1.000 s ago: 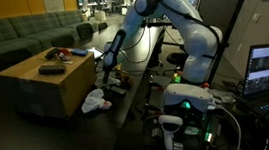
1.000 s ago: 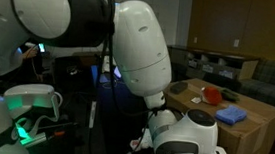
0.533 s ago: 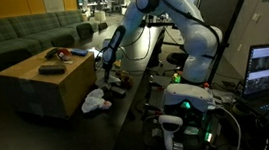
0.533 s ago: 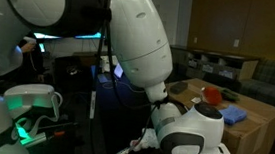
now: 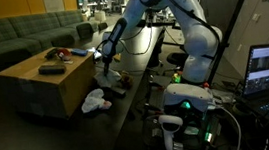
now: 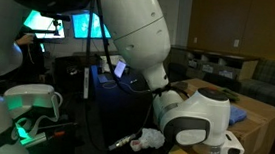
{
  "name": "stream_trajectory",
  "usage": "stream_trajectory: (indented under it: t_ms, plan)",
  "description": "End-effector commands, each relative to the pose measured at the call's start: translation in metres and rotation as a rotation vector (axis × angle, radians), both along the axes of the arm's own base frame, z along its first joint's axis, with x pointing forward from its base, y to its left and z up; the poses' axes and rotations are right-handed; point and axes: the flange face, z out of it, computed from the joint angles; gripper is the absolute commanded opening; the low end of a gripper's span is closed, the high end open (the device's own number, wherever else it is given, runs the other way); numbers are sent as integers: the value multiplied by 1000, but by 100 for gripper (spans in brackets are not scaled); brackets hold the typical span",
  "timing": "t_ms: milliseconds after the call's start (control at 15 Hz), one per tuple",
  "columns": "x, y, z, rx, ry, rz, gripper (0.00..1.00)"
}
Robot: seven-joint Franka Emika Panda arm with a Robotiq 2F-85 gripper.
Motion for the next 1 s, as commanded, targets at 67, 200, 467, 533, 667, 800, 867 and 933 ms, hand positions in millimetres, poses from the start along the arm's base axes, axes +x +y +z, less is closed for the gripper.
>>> stream_trajectory:
  t_ms: [67,200,467,533,667,800,867,933]
  plan:
    - [-11,2,48,-46,-19,-10,10]
    - [-14,3,65,-69,-38,-21,10]
    - [-13,8,107,-109,-94,-54,10]
    - [-12,10,119,-115,-108,-64,10]
    - [-7,18,142,-132,-145,-85,10]
    - [0,26,165,-147,-181,-110,10]
    - [4,31,177,-152,-200,-127,10]
    - [8,35,188,-157,-217,-144,10]
